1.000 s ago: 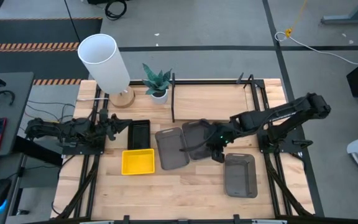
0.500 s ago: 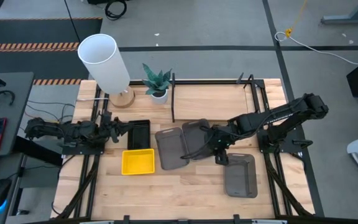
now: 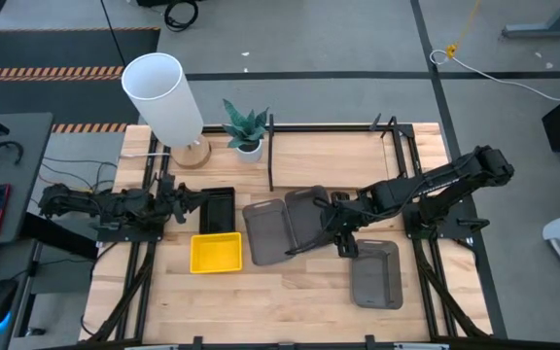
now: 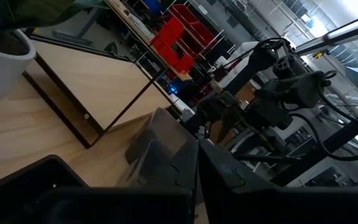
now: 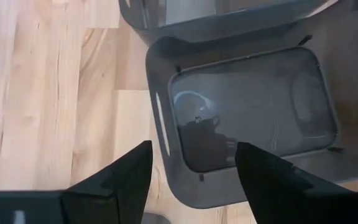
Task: Stack baskets on shelf by color
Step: Stack the left gray bin on the middle gray bin
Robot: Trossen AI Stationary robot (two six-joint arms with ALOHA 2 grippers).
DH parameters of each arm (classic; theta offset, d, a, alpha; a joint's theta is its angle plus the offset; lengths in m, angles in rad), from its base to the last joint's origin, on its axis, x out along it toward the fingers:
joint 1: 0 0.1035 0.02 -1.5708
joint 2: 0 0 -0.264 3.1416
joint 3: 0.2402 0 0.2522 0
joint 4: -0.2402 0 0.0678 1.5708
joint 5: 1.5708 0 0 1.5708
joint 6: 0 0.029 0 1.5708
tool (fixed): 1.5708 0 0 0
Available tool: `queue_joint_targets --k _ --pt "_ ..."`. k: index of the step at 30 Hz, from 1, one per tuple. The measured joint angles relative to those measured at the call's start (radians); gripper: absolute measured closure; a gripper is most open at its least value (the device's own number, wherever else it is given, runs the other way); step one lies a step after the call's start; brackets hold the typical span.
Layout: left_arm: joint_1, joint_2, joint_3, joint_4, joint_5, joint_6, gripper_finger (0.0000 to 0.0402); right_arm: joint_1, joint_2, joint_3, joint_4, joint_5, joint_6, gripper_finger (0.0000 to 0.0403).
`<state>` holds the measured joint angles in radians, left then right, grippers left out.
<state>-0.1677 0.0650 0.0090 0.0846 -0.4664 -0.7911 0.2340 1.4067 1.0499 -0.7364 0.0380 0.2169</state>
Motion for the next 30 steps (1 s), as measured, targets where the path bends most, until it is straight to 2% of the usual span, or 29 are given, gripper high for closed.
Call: queue_joint_targets --k 6,16,20,26,30 --pt "0.0 0.0 0.0 -0.012 0.0 0.002 0.0393 0.014 0.0 0.0 0.0 0.003 0.016 0.0169" --pt "0.0 0.0 -0.002 0.035 0.0 -0.001 0.0367 0.022 0.0 0.0 -0.066 0.0 0.024 0.0169" --pt "0.0 0.0 -0.002 0.036 0.0 -0.003 0.0369 0.021 0.0 0.0 0.01 0.023 0.016 0.017" --pt "0.0 0.0 -0.002 0.04 0.0 -0.009 0.0378 0.033 0.018 0.006 0.233 0.008 0.038 0.017" --pt "0.0 0.0 -0.002 0.042 0.0 -0.009 0.0375 0.069 0.114 0.143 0.24 0.014 0.006 0.0174"
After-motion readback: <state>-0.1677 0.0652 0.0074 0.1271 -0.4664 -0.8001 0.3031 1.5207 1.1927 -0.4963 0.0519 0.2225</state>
